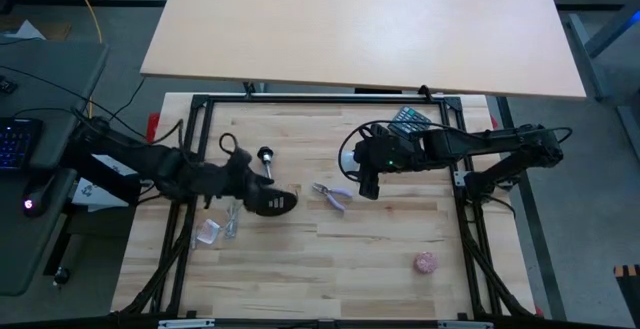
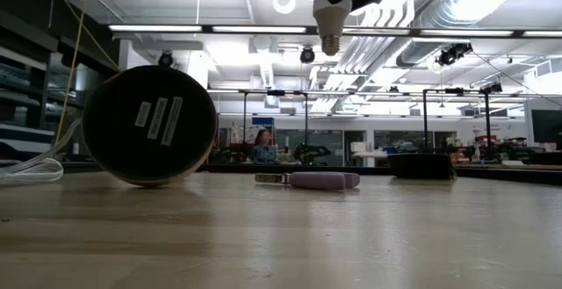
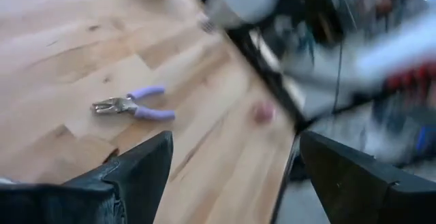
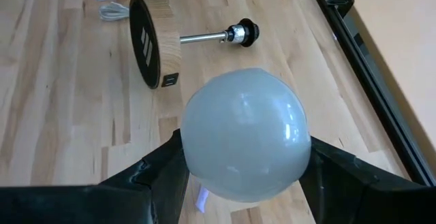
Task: Screw lightbulb
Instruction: Insert the light bulb into the lamp socket
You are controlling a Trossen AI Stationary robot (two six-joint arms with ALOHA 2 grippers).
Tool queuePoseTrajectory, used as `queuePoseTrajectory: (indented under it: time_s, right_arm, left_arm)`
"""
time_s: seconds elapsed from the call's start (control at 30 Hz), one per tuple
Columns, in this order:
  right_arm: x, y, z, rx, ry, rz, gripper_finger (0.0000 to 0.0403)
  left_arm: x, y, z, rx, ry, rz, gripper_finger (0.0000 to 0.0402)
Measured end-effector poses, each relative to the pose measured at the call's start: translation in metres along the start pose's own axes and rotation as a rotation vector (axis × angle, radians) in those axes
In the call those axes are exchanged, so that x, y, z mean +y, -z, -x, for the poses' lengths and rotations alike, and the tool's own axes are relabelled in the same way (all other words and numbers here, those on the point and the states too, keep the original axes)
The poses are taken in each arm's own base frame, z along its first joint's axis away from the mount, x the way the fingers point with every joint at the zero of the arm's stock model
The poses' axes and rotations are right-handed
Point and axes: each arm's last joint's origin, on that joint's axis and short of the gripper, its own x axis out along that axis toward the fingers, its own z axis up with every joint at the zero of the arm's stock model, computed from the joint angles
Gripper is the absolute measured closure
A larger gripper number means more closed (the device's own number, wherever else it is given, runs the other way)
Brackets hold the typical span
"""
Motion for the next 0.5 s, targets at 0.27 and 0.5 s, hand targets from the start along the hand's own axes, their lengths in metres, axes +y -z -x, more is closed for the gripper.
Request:
queuePoseTrajectory:
  time_s: [0.27, 0.5]
  right_arm:
    - [0.0, 0.001, 0.0, 0.008, 0.0, -0.021, 0.017]
    - [-0.002, 0.001, 0.0, 0.008, 0.007, -0.049, 0.017]
  left_arm:
    - [0.015, 0.013, -0.004, 0.3, -0.243, -0.461, 0.0092]
    - [0.027, 0.016, -0.007, 0.377, -0.36, -0.735, 0.0092]
